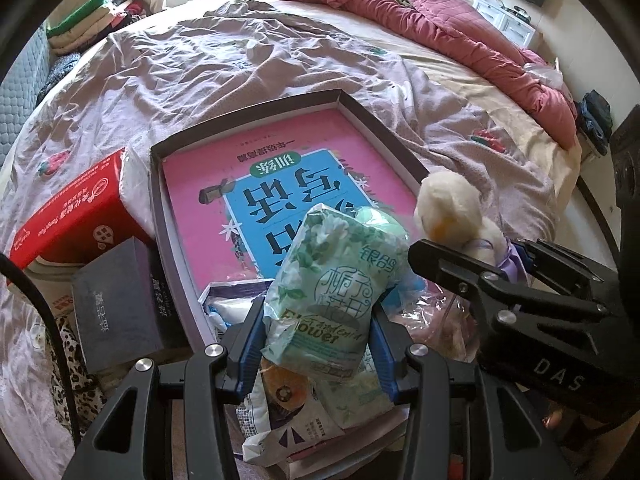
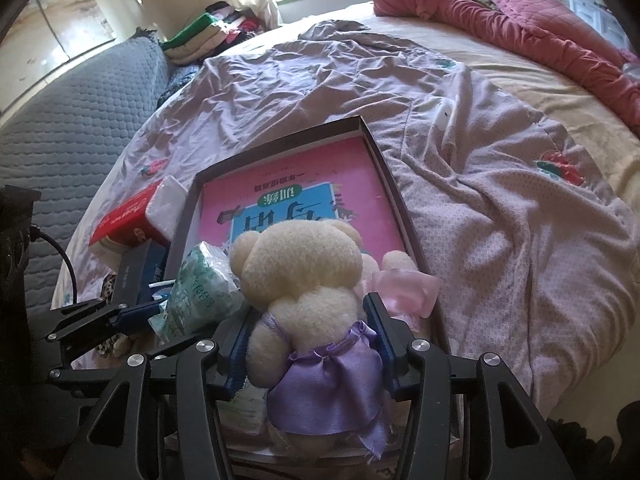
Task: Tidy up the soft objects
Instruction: 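Lower the wet-wipe pack and teddy bear onto the tray and open both tools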
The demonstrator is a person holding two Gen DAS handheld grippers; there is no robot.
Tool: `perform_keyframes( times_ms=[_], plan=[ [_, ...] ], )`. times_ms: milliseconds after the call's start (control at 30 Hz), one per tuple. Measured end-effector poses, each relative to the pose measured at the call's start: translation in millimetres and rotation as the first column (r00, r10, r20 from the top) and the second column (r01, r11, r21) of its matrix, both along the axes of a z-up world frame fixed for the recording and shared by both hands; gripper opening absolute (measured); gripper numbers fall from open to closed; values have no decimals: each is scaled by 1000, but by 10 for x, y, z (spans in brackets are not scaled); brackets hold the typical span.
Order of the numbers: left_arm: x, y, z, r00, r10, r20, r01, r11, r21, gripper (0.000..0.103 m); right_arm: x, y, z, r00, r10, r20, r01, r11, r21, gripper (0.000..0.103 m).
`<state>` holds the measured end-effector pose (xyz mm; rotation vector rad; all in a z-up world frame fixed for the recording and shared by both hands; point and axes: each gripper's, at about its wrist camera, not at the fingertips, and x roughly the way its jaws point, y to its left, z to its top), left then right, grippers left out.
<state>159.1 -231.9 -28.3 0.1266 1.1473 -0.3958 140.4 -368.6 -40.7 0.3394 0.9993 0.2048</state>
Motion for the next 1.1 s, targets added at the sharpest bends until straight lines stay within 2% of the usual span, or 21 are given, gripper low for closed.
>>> perform_keyframes(
  times_ms=[367, 467, 667, 967, 1100],
  plan=[
    [-19, -41, -2, 1000, -6, 17, 5, 1000, 29, 48, -12, -8, 17, 1000, 8, -4, -8, 1000, 5, 56],
    [-16, -31, -7, 1000, -2, 16, 1, 1000, 28, 48, -30, -7, 58, 1000, 5, 17, -5, 1000, 2, 60],
    [-1, -13, -20, 1000, 6, 11, -6, 1000, 28, 48, -41, -30, 100, 999, -11, 32, 11, 1000, 3, 61],
    [22, -35, -14, 1000, 8, 9, -8, 1000, 25, 49, -107, -142, 216, 996, -69, 62, 70, 998, -7, 69],
    [31, -44, -12, 1000, 11, 10, -12, 1000, 24, 49, -155, -204, 294, 990, -109, 87, 107, 994, 25, 73]
  ],
)
